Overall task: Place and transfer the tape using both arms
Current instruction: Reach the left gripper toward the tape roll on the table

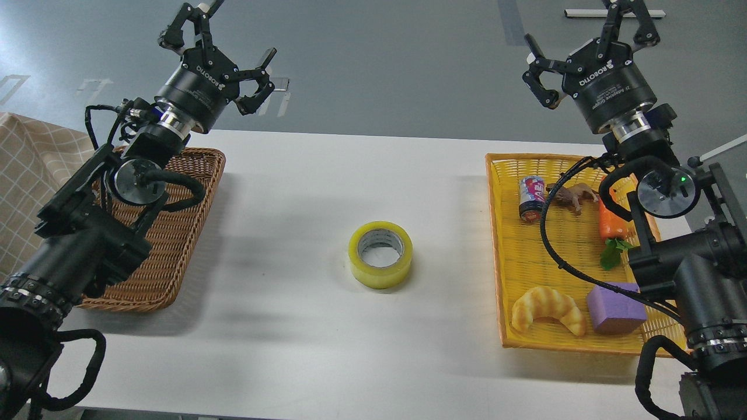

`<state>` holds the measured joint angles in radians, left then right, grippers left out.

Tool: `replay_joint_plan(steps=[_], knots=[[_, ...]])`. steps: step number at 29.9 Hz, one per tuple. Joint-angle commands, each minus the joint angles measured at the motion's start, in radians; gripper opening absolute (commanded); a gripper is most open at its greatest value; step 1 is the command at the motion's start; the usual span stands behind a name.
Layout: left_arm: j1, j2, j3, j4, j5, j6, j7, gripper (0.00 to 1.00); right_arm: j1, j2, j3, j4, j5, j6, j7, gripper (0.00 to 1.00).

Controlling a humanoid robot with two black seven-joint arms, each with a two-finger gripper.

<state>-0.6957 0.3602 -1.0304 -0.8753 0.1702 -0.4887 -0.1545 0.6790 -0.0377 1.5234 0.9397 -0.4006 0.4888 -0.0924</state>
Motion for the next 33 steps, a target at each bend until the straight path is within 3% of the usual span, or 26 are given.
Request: replay_joint_plan(steps=[1, 20, 33], knots=[[0.002, -0.001, 0.016, -0.001, 0.0, 0.0, 0.003, 0.98, -0.025, 0.013, 0.001, 0.011, 0.006, 0.0, -0.001, 1.0], [0.022, 0.008, 0.105, -0.002, 0.002, 0.0, 0.018, 0.98, -0.067, 0.022, 0.001, 0.024, 0.006, 0.0, -0.001, 1.0], [0.012, 0.069, 0.128, -0.097, 0.069, 0.0, 0.004, 0.98, -0.104, 0.019, 0.003, 0.08, 0.006, 0.0, -0.003, 1.0]])
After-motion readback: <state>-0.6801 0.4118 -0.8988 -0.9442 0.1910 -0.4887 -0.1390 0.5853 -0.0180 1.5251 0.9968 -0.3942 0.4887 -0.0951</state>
